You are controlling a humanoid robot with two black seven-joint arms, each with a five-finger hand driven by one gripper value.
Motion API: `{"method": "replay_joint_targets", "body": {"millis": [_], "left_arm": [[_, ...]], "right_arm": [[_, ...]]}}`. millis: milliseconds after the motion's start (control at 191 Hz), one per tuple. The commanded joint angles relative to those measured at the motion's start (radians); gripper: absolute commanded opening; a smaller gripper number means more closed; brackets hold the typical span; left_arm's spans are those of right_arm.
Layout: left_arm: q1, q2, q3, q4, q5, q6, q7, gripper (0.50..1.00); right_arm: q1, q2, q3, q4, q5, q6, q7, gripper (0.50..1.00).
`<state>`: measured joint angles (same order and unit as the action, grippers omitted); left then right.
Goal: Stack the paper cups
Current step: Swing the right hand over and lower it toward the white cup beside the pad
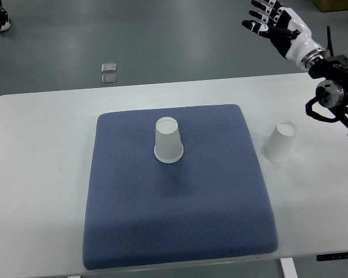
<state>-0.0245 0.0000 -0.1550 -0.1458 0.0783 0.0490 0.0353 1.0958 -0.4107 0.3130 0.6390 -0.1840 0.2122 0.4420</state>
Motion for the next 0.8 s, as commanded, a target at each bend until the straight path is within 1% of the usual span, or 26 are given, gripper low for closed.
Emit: {"method": "replay_joint_targets", "body": {"millis": [0,99,157,214,225,324,392,491,632,763,794], "left_arm": [[0.0,0.0,0.0,0.0,0.0,0.0,0.0,1.0],[0.0,0.0,0.0,0.0,0.0,0.0,0.0,1.0],[0.0,0.0,0.0,0.0,0.0,0.0,0.0,1.0],[0.0,0.0,0.0,0.0,0.0,0.0,0.0,1.0],[0.0,0.0,0.0,0.0,0.0,0.0,0.0,1.0],[0.0,0.0,0.0,0.0,0.0,0.0,0.0,1.0],[0.0,0.0,0.0,0.0,0.0,0.0,0.0,1.0],[0.0,0.0,0.0,0.0,0.0,0.0,0.0,1.0],[0.0,0.0,0.0,0.0,0.0,0.0,0.0,1.0],[0.0,0.0,0.0,0.0,0.0,0.0,0.0,1.0],[0.0,0.0,0.0,0.0,0.0,0.0,0.0,1.0]], "right_arm": [[0.059,-0.068,-0.092,0.06,-0.144,0.006,0.0,0.911],[0.139,-0.137,-0.218,0.137,-0.262,0.016,0.001,0.911],[0.183,-0.175,-0.284,0.185,-0.305,0.046,0.0,0.911],[0.246,-0.218,-0.36,0.228,-0.316,0.099,-0.006,0.911],[0.246,-0.218,-0.361,0.228,-0.316,0.099,-0.006,0.911],[0.335,-0.281,-0.448,0.297,-0.316,0.179,-0.055,0.911],[0.369,-0.312,-0.482,0.33,-0.322,0.222,-0.08,0.911],[0.414,-0.339,-0.537,0.361,-0.374,0.259,-0.108,0.911],[0.438,-0.353,-0.591,0.393,-0.528,0.262,-0.109,0.907],[0.43,-0.343,-0.606,0.393,-0.752,0.246,-0.105,0.905],[0.423,-0.339,-0.607,0.393,-0.805,0.233,-0.106,0.905]]}}
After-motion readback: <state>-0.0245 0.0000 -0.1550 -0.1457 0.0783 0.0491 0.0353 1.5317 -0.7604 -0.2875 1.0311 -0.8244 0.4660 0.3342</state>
